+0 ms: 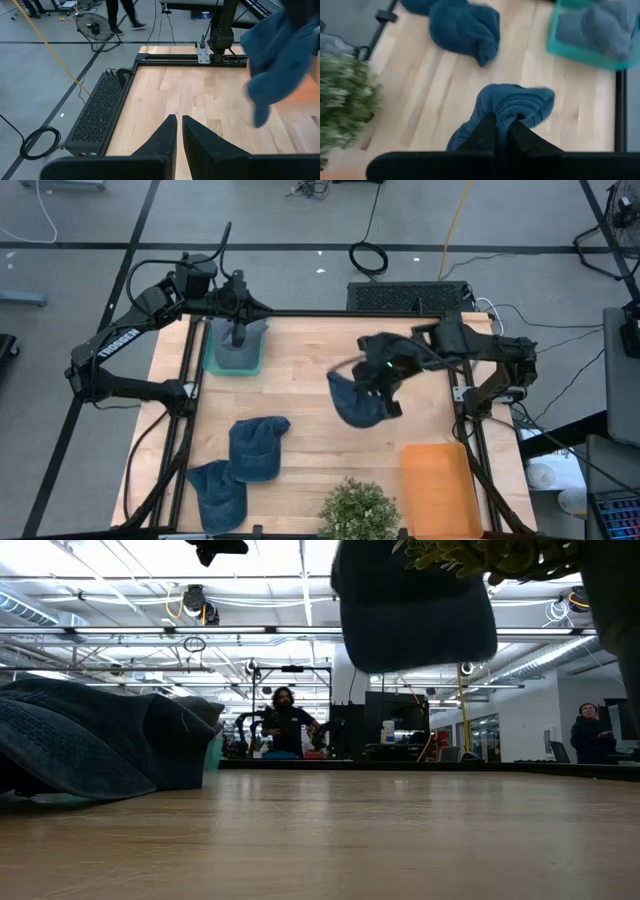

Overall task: Pick & Place hat
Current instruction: Put the top blue cap into the orange bin

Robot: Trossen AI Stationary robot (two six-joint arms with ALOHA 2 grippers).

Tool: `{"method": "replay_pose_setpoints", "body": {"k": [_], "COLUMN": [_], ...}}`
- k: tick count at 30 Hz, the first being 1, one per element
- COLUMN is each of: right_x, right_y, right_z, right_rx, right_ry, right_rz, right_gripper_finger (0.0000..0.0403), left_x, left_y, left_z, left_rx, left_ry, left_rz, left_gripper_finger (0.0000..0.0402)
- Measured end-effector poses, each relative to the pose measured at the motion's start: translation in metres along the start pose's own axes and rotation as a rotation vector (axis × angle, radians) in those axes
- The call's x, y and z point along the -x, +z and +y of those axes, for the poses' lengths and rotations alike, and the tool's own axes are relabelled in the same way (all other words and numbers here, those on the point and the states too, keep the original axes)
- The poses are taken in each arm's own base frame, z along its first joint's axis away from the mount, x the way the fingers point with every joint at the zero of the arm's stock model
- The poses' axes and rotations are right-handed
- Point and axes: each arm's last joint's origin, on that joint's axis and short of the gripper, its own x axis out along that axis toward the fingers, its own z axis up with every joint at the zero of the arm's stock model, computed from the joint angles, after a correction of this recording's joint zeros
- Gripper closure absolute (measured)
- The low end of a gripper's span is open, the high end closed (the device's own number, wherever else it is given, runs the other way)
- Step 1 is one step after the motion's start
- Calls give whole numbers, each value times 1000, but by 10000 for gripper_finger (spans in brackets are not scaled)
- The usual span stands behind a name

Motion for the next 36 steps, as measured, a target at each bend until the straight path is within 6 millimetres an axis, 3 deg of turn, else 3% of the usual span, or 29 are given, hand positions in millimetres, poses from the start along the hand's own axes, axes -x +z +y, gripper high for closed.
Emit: {"method": "replay_pose_setpoints", "body": {"k": [11,18,30,36], "right_x": [-23,-27,10,16], "right_y": [-25,-49,-106,-135], "right_z": [-54,-75,-76,-53], "right_rx": [70,28,-129,-176], "right_ry": [46,119,-88,-58], "right_rz": [58,3,-356,-385], "right_gripper_finger": [403,403,403,403], "left_x": [0,0,0,0], "left_y": [0,0,0,0], "left_z": [0,0,-1,-1], "left_rx": [0,0,-1,-1], "left_ry": [0,0,-3,-3], "left_rz": [0,0,-1,-1], "left_gripper_finger": [366,366,366,366]}}
